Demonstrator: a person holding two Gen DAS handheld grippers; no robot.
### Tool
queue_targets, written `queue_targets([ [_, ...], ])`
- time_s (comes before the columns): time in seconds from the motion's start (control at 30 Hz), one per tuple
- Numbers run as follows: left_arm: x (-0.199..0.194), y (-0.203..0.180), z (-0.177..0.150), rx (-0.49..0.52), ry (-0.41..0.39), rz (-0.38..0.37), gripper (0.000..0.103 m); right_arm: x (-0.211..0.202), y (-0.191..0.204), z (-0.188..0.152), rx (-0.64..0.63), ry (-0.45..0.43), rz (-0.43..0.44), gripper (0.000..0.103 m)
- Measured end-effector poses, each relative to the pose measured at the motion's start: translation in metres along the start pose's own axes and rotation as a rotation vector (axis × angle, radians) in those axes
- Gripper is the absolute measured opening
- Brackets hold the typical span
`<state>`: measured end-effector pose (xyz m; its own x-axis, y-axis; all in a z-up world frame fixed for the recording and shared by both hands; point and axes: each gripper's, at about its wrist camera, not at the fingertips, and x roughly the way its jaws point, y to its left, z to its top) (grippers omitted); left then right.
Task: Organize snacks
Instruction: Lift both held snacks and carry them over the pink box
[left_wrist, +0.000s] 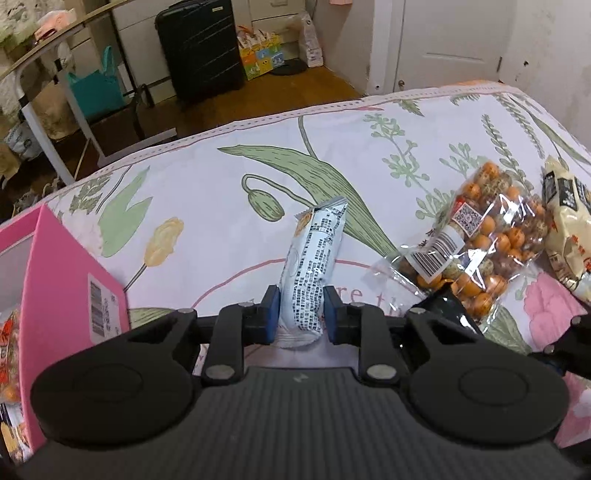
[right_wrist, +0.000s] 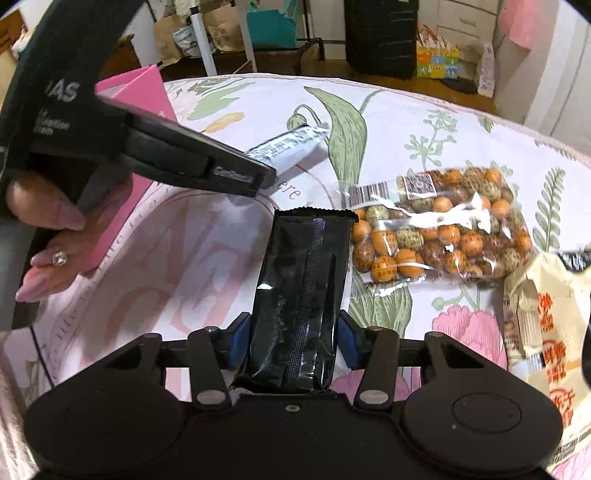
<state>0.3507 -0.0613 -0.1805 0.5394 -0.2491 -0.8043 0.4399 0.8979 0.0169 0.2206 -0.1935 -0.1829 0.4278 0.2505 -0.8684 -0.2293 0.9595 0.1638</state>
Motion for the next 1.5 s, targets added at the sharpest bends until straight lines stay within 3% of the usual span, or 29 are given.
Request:
queue_targets([
  [0.53, -0.053, -0.006, -0.017, -0.136, 0.036, -0.071, 0.024, -0.03, -0.015, -0.023, 0.099, -0.012, 0.057, 0.053],
  [0.9, -0.101, -0.008, -0.055, -0.202, 0.079, -0.135, 0.024, -0.048, -0.003, -0.05, 0.124, 0.022, 0.092, 0.053],
  [1.17, -0.148, -0.006, -0.09, -0.23, 0.067, -0.143, 0.024, -0.085, 0.023, -0.071, 0.101, -0.004, 0.108, 0.053],
  [1.23, -0.16, -0.001, -0.1, -0.266, 0.064, -0.148, 0.024, -0.103, 0.033, -0.076, 0.094, -0.04, 0.154, 0.053],
  [1.5, -0.215, 0.018, -0.122, -0.35, -0.01, -0.157, 0.024, -0.164, 0.068, -0.064, -0.036, -0.138, 0.201, 0.053],
])
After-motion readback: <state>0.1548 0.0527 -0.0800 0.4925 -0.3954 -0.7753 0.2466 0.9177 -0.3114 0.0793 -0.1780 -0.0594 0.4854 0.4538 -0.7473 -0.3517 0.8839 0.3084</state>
